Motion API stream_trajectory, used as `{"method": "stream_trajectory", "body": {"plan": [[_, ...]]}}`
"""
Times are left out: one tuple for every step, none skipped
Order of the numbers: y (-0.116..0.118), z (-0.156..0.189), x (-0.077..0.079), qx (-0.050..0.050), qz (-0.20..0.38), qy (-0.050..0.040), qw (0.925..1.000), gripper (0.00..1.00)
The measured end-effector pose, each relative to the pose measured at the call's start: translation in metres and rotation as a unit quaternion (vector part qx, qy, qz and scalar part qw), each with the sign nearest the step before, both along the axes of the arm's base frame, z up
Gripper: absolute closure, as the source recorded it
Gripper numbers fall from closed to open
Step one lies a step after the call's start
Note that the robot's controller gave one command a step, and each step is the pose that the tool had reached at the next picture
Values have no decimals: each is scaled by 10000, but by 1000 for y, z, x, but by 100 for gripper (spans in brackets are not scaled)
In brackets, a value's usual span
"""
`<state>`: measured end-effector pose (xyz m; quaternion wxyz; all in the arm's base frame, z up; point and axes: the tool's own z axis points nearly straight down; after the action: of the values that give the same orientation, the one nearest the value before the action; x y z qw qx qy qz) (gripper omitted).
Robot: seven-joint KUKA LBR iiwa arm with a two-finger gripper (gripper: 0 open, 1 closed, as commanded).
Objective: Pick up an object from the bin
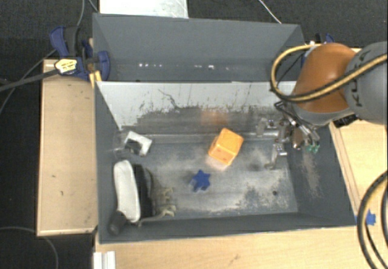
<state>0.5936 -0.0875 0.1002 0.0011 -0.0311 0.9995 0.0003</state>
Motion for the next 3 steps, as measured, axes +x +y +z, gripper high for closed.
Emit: {"method": "stream_trajectory", "body": {"plan": [[3, -26, -3, -8, 940, -15, 9956, 0], [64, -30, -19, 13, 1169, -3, 9931, 0], [57, -30, -25, -3, 1317, -6, 9913, 0]]}}
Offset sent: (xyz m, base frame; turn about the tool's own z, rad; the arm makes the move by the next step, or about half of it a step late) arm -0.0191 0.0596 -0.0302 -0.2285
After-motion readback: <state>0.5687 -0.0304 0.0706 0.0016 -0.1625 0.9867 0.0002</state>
